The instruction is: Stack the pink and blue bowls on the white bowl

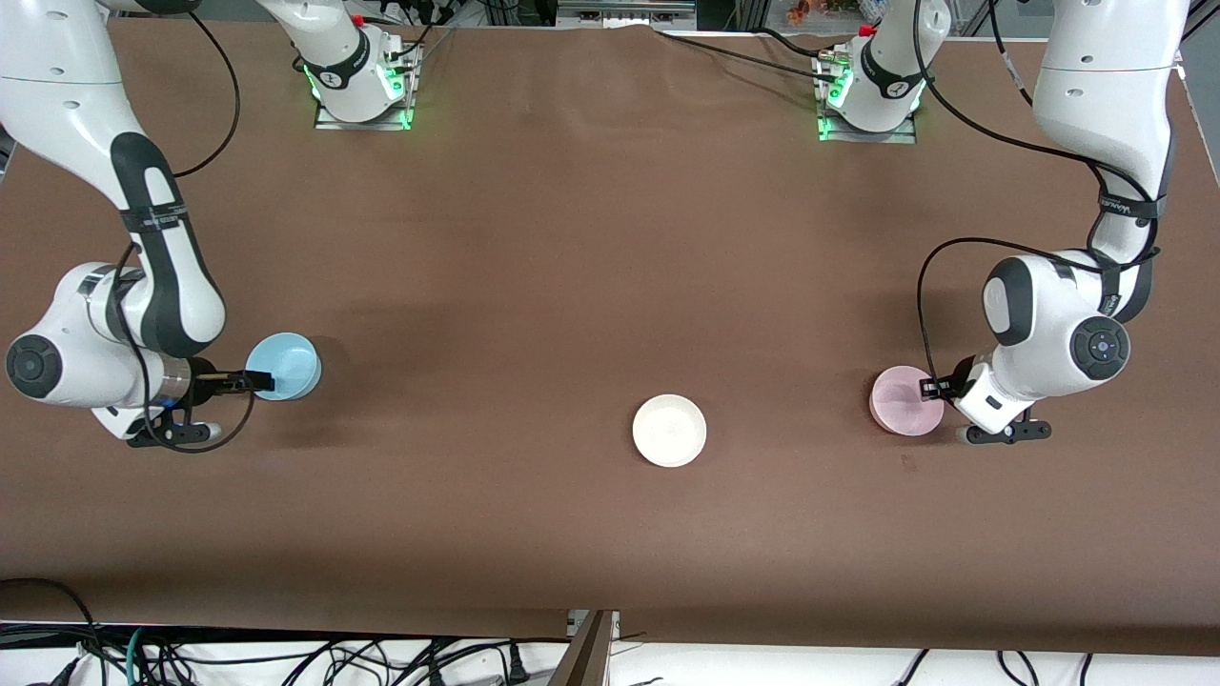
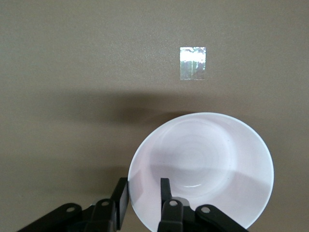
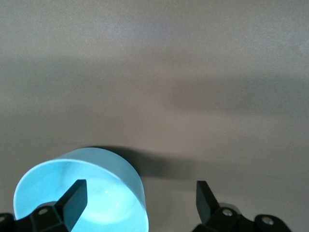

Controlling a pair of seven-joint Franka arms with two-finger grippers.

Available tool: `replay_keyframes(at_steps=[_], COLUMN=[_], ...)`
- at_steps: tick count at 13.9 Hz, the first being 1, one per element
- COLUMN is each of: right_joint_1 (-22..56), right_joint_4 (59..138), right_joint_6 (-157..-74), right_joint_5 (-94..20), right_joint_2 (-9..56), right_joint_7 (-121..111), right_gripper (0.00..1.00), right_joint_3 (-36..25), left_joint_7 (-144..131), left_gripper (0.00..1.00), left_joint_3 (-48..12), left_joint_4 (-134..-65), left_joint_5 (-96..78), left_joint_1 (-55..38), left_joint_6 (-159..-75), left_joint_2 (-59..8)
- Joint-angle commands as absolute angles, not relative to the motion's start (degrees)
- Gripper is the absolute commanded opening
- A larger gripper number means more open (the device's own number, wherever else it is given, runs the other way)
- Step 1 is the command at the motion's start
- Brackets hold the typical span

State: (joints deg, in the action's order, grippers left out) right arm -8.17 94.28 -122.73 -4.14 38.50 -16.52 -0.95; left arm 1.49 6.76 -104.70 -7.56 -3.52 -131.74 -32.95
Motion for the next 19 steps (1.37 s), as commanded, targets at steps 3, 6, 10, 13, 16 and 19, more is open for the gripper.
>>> replay_keyframes(at_steps=[3, 6, 10, 13, 16, 19], right_joint_1=[-9.41, -9.41, -9.58, -10.72, -11.42, -11.60], right_joint_4=[97.21, 97.21, 97.21, 97.21, 97.12, 97.12], right_joint_6=[-122.43, -121.12, -119.53, -117.25, -117.07, -117.07], right_joint_5=[-6.50, -6.68, -8.34, -10.55, -10.55, -10.55], right_joint_2=[36.74, 36.65, 36.56, 36.74, 36.91, 37.09], right_joint_7=[-18.63, -18.98, -18.98, -19.68, -19.86, -19.86], right_gripper=[1.00, 1.00, 0.99, 0.99, 0.64, 0.49], right_joint_3=[-0.26, -0.26, -0.26, -0.35, -0.35, -0.35], left_joint_7=[1.14, 1.14, 1.14, 0.88, -4.64, -10.27], left_gripper=[0.20, 0.11, 0.00, 0.00, 0.00, 0.00], left_joint_3=[7.29, 7.29, 7.29, 7.29, 6.94, 5.55], left_joint_4=[-105.82, -105.82, -105.65, -105.21, -103.63, -102.92], left_joint_5=[-6.42, -6.42, -6.42, -6.50, -6.42, -6.68], left_joint_1=[-4.13, -4.13, -4.13, -4.13, -4.65, -5.45], left_joint_6=[-132.19, -132.19, -132.19, -132.19, -132.10, -132.10], left_joint_2=[-31.73, -31.55, -31.46, -31.38, -31.20, -30.94])
